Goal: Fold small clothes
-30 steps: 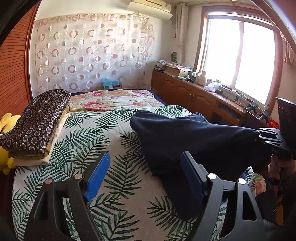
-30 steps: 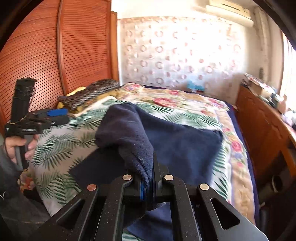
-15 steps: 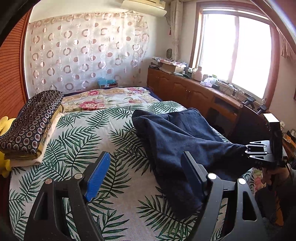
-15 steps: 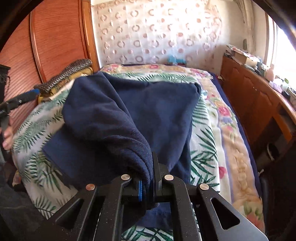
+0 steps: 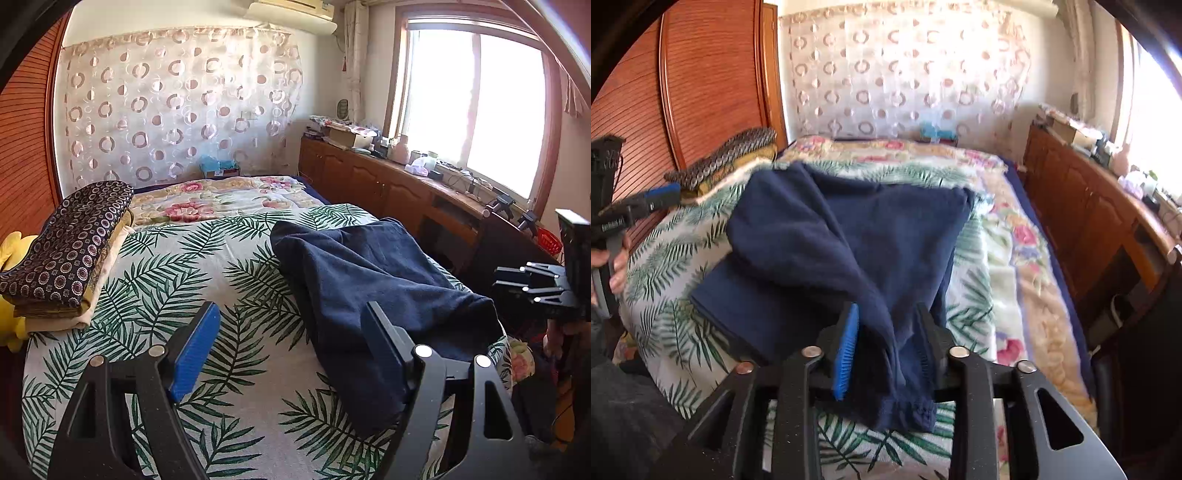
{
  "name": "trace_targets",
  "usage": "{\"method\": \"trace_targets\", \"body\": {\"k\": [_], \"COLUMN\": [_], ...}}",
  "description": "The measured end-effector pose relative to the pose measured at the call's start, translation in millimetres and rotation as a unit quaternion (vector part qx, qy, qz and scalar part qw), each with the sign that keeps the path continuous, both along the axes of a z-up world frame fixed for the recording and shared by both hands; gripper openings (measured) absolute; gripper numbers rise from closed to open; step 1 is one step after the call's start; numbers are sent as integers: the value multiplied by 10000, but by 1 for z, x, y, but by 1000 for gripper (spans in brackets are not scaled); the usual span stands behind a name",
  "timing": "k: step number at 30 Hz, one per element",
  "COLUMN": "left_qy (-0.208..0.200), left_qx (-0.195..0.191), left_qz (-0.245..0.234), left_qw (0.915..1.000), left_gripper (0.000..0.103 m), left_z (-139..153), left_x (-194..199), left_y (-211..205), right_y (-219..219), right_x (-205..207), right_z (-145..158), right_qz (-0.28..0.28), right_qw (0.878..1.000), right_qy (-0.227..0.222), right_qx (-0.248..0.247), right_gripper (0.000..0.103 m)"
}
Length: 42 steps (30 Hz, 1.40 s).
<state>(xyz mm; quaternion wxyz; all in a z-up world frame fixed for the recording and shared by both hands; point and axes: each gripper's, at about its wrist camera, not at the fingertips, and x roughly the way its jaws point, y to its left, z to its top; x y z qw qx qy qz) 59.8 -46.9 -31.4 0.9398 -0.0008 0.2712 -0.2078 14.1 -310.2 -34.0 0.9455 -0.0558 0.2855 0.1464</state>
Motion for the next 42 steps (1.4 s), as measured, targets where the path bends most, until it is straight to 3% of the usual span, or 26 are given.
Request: {"method": "trace_targets", "body": {"k": [3,10,18,22,26,28,30,32,35,42], "left_qy": [-13,-57,-23,1,20,42,73,87,102,118], "left_qx": [15,-51,-169,-185,-187,-183,-189,-187,-165,-148], "left_qz": [35,196,359,359,350,345,336,322,295,253], "left_qw": [10000,9998,9992,9992,9992,9992,9992,9993,9994,9995], "left_gripper": [79,79,79,79,79,79,79,79,79,79], "left_z": [0,2,2,0,-1,-2,-3,-5,-5,-6], "left_x": [0,-2,0,0,0,0,1,1,2,3], "left_y": [2,17,32,34,35,34,33,32,30,28], "right_y": [13,71,147,170,183,184,182,174,161,86], "right_x": [0,35,71,93,115,120,121,118,117,149], "right_z": [2,-8,-22,-32,-43,-40,-36,-27,-11,35], "right_qz": [107,866,1784,1922,1671,1607,1661,1689,1627,794], "right_qw": [9996,9960,9834,9792,9793,9802,9799,9815,9852,9965], "right_qy": [-191,-27,321,527,732,767,712,626,411,48], "right_qx": [178,200,-79,-392,-874,-867,-845,-642,-348,-273], "right_gripper": [58,58,58,58,58,47,24,16,13,12]}}
